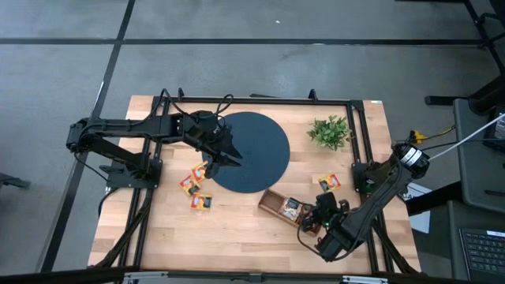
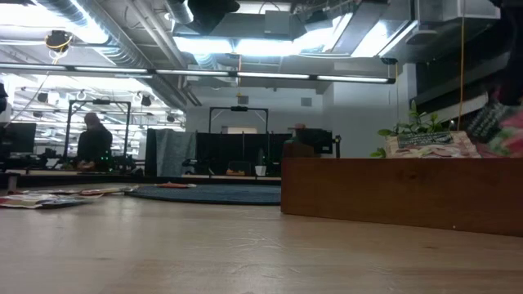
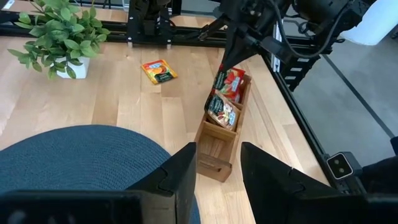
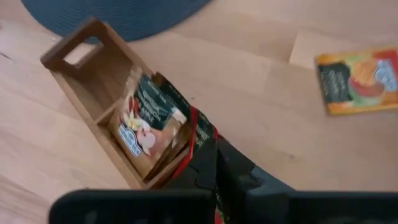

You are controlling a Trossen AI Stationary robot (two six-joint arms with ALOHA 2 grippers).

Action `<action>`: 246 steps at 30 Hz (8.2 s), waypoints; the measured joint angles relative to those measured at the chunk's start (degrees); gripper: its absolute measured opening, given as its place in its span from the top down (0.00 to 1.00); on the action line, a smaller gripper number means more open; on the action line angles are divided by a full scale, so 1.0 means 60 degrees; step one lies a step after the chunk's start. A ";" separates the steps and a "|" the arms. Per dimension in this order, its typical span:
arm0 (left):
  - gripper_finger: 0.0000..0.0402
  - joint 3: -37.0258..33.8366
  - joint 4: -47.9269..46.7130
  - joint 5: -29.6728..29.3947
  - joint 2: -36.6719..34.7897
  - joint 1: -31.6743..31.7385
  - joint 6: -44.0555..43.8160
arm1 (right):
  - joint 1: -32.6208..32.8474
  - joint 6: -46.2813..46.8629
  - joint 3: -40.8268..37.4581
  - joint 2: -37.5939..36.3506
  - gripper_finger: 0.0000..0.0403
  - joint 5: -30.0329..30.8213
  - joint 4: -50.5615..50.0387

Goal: Pick & Place Tea
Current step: Put the red tea bag into the right section of the wooden organizer, then put the yellow tea bag into the left section of the wooden organizer

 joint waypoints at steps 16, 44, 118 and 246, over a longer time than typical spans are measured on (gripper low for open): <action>0.71 0.0000 0.0000 0.0000 0.0000 0.0000 0.0009 | 0.0002 0.0353 -0.0054 -0.0004 0.72 -0.0585 0.0100; 0.71 0.0000 -0.0140 -0.0051 0.0000 0.0002 0.0327 | -0.1743 -0.0850 -0.0002 -0.1544 0.97 -0.4161 -0.3145; 0.71 -0.0004 -0.0277 -0.0652 0.0004 0.0003 0.0388 | -0.5326 -0.4256 -0.4155 -0.2782 1.00 -0.4294 0.6026; 0.64 0.0708 0.4402 -0.0989 0.7662 -0.0222 -1.1764 | -0.6178 -0.8084 -0.7678 -0.2124 1.00 -0.2993 1.2781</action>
